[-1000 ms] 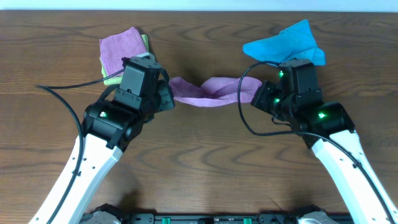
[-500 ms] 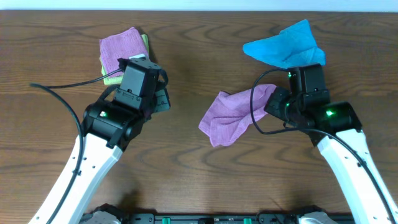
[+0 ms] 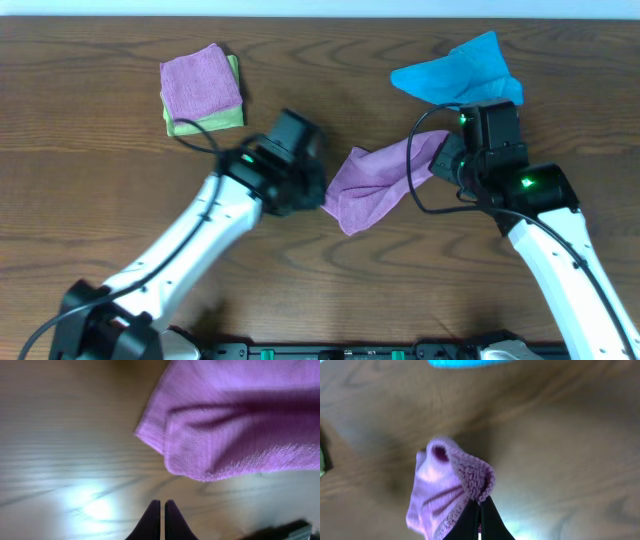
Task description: Fold the cloth
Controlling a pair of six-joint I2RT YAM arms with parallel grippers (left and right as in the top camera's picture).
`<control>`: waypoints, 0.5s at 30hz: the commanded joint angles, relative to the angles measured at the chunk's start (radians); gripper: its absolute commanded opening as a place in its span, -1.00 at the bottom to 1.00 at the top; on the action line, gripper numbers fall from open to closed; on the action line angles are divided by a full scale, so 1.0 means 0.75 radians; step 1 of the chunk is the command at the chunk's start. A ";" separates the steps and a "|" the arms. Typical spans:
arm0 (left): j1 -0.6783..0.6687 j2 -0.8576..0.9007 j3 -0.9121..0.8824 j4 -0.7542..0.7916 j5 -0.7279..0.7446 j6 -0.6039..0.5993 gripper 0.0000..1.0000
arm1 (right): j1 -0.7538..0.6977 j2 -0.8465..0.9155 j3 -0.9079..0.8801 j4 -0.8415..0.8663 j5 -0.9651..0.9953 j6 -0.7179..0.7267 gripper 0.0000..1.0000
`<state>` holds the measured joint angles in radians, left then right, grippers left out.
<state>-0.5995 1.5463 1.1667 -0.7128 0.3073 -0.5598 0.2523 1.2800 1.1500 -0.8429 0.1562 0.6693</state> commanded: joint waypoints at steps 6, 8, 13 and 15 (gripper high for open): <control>-0.292 0.044 -0.199 0.280 -0.190 -0.196 -0.20 | -0.029 0.004 0.012 0.113 0.086 -0.111 -0.97; -0.320 0.071 -0.253 0.392 -0.168 -0.278 -0.08 | -0.031 0.016 0.012 0.124 0.086 -0.118 -0.97; -0.370 0.160 -0.344 0.654 -0.132 -0.481 -0.05 | -0.031 0.065 0.012 0.138 0.089 -0.143 -0.97; -0.385 0.193 -0.344 0.741 -0.140 -0.532 -0.05 | -0.031 0.083 0.012 0.149 0.087 -0.142 -0.97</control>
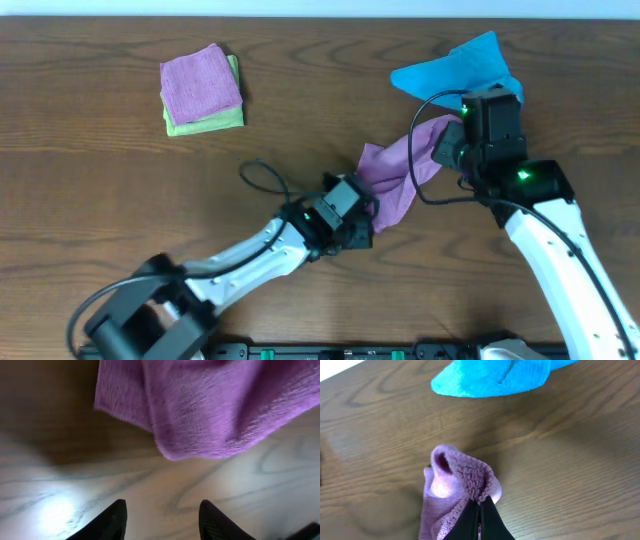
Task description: Fold the cloth
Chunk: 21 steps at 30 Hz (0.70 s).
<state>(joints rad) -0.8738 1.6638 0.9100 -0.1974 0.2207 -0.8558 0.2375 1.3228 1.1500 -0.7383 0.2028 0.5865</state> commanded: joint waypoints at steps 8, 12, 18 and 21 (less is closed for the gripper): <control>-0.041 0.097 -0.002 0.225 -0.132 -0.345 -0.08 | -0.011 0.049 0.012 0.054 0.024 -0.032 -0.97; -0.056 0.106 -0.002 0.199 -0.132 -0.348 -0.10 | -0.011 0.049 0.012 0.073 0.024 -0.032 -0.98; -0.131 0.141 -0.002 0.187 -0.189 -0.480 -0.08 | -0.011 0.049 0.012 0.094 0.025 -0.032 -0.97; -0.173 0.163 -0.002 0.198 -0.262 -0.539 0.04 | -0.011 0.049 0.012 0.098 0.024 -0.032 -0.97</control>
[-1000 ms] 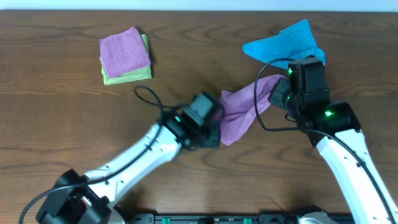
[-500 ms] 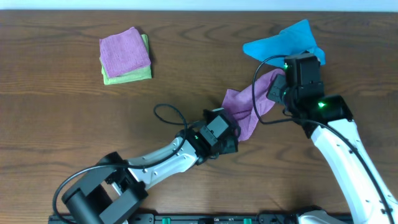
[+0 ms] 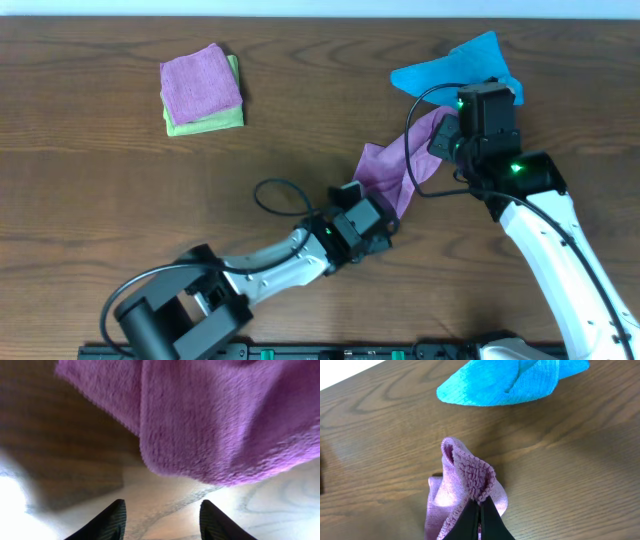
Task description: Fold the cloth
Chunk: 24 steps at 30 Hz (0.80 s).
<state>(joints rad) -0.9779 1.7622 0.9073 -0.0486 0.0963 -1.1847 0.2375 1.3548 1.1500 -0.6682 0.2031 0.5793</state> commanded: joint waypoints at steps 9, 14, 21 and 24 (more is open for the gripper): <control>-0.069 0.107 0.002 0.048 -0.278 -0.252 0.34 | -0.011 0.007 0.012 -0.007 0.024 -0.022 -0.97; -0.071 0.142 0.002 0.097 -0.317 -0.252 0.36 | -0.011 0.007 0.012 -0.049 0.024 -0.026 -0.97; -0.073 0.153 0.002 0.123 -0.324 -0.252 0.37 | -0.011 0.007 0.011 -0.183 0.065 -0.024 -0.97; -0.073 0.153 0.002 0.123 -0.323 -0.252 0.36 | -0.010 0.007 0.010 -0.217 0.069 -0.015 -0.97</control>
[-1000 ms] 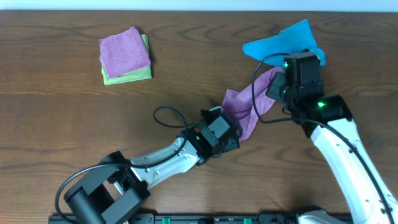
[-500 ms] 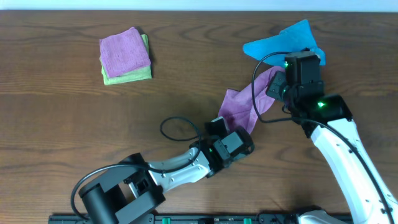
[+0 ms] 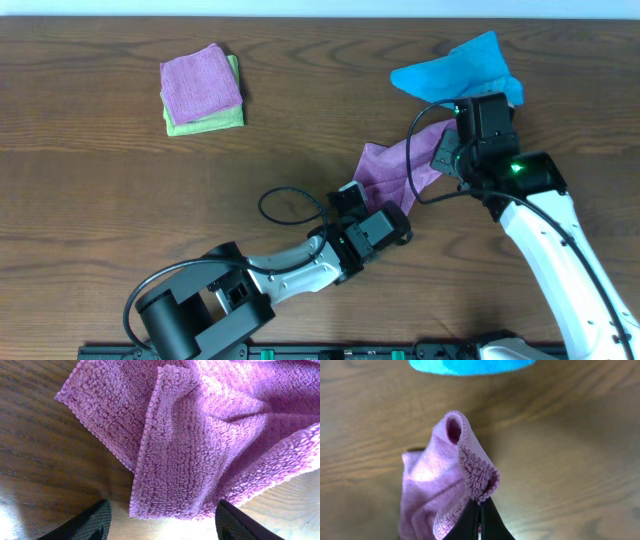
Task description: Fold the cloth
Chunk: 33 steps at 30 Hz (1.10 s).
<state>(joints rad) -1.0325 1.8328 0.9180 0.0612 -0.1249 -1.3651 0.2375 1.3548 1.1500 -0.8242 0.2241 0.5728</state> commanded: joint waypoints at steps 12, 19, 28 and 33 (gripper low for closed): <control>-0.003 0.058 -0.012 -0.018 -0.089 -0.011 0.03 | -0.010 0.007 -0.054 -0.107 0.046 -0.002 -0.97; -0.003 0.061 -0.012 0.025 -0.153 -0.010 0.04 | -0.009 0.007 -0.057 -0.114 0.045 -0.002 -0.97; -0.003 0.122 -0.012 0.143 -0.054 -0.009 -0.27 | -0.010 0.007 -0.057 -0.117 0.045 -0.002 -0.97; -0.003 0.122 -0.012 0.132 -0.048 0.055 -0.79 | -0.010 0.007 -0.057 -0.113 0.044 -0.002 -0.97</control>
<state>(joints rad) -1.0344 1.9076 0.9203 0.1753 -0.1783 -1.3529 0.2375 1.3548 1.1149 -0.9085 0.2405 0.5728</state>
